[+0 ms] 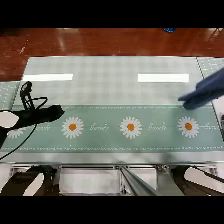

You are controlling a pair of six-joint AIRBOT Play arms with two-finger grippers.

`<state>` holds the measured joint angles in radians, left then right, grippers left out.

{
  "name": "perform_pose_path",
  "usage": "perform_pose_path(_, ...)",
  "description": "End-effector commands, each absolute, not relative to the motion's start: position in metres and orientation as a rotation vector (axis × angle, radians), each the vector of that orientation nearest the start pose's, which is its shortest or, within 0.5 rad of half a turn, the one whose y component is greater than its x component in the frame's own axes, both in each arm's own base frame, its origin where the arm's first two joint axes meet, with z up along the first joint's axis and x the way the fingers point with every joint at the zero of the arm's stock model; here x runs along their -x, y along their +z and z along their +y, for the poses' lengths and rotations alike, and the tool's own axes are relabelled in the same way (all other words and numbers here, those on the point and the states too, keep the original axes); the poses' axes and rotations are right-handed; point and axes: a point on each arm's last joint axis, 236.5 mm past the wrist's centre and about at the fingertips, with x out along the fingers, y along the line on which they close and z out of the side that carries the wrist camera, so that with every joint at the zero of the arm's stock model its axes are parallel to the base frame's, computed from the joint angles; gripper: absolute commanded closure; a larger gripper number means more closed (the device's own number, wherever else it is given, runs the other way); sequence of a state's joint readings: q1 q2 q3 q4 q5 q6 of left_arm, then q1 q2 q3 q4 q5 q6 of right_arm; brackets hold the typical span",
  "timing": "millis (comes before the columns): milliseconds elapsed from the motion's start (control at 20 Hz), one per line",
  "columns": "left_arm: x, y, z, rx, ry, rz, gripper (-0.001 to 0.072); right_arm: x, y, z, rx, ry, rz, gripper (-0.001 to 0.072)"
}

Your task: Fold the shirts.

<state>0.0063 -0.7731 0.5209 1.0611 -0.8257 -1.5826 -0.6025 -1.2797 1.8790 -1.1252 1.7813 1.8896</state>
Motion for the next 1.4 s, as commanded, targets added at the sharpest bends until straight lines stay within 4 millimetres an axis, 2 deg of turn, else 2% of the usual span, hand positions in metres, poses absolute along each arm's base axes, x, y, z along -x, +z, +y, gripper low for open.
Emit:
perform_pose_path(0, -0.303, -0.006, -0.078, 0.525, -0.126, 0.996, 0.0677, -0.289, 0.215, -0.133, -0.834, -0.434, 1.109, 0.0687)
perform_pose_path(100, -0.306, -0.005, -0.077, 0.525, -0.122, 0.981, 0.0677, -0.268, 0.203, -0.14, -0.872, -0.482, 1.124, 0.0687)
perform_pose_path(250, -0.307, -0.004, -0.077, 0.525, -0.121, 0.977, 0.0677, -0.222, 0.177, -0.155, -0.949, -0.607, 1.141, 0.0687)
perform_pose_path(350, -0.308, -0.003, -0.076, 0.525, -0.119, 0.97, 0.0677, -0.185, 0.156, -0.165, -1.02, -0.708, 1.14, 0.0686)
perform_pose_path(600, -0.309, -0.003, -0.076, 0.526, -0.118, 0.967, 0.0677, -0.071, 0.095, -0.178, -1.163, -1.076, 1.173, 0.0685)
perform_pose_path(700, -0.308, -0.003, -0.076, 0.526, -0.118, 0.967, 0.0677, -0.055, 0.077, -0.172, -1.215, -1.149, 1.15, 0.0666)
perform_pose_path(750, -0.309, -0.003, -0.076, 0.526, -0.118, 0.968, 0.0677, -0.049, 0.067, -0.167, -1.228, -1.163, 1.184, 0.0506)
perform_pose_path(800, -0.309, -0.004, -0.076, 0.526, -0.117, 0.969, 0.0677, -0.04, 0.058, -0.161, -1.239, -1.181, 1.238, 0.029)
perform_pose_path(900, -0.309, -0.006, -0.076, 0.527, -0.115, 0.973, 0.0677, -0.032, 0.051, -0.161, -1.245, -1.229, 1.251, 0.03)
perform_pose_path(1000, -0.316, -0.004, -0.074, 0.528, -0.11, 0.967, 0.0677, -0.059, 0.053, -0.174, -1.243, -1.155, 1.138, 0.0305)
perform_pose_path(1050, -0.327, 0.004, -0.073, 0.526, -0.108, 0.939, 0.0677, -0.084, 0.058, -0.183, -1.242, -1.071, 1.049, 0.0366)
perform_pose_path(1100, -0.34, 0.017, -0.072, 0.524, -0.111, 0.907, 0.0677, -0.125, 0.072, -0.194, -1.227, -0.916, 0.921, 0.0553)
perform_pose_path(1150, -0.358, 0.038, -0.072, 0.498, -0.133, 0.864, 0.0678, -0.173, 0.096, -0.201, -1.209, -0.73, 0.771, 0.0685)
perform_pose_path(1200, -0.376, 0.063, -0.076, 0.475, -0.17, 0.825, 0.0678, -0.222, 0.13, -0.205, -1.195, -0.556, 0.616, 0.0686)
perform_pose_path(1250, -0.396, 0.094, -0.084, 0.45, -0.218, 0.78, 0.0679, -0.266, 0.163, -0.199, -1.157, -0.402, 0.517, 0.0686)
perform_pose_path(1300, -0.413, 0.126, -0.096, 0.424, -0.27, 0.737, 0.0679, -0.302, 0.186, -0.183, -1.091, -0.28, 0.49, 0.0686)
perform_pose_path(1350, -0.428, 0.159, -0.114, 0.392, -0.33, 0.698, 0.0679, -0.338, 0.203, -0.156, -0.999, -0.159, 0.506, 0.0686)
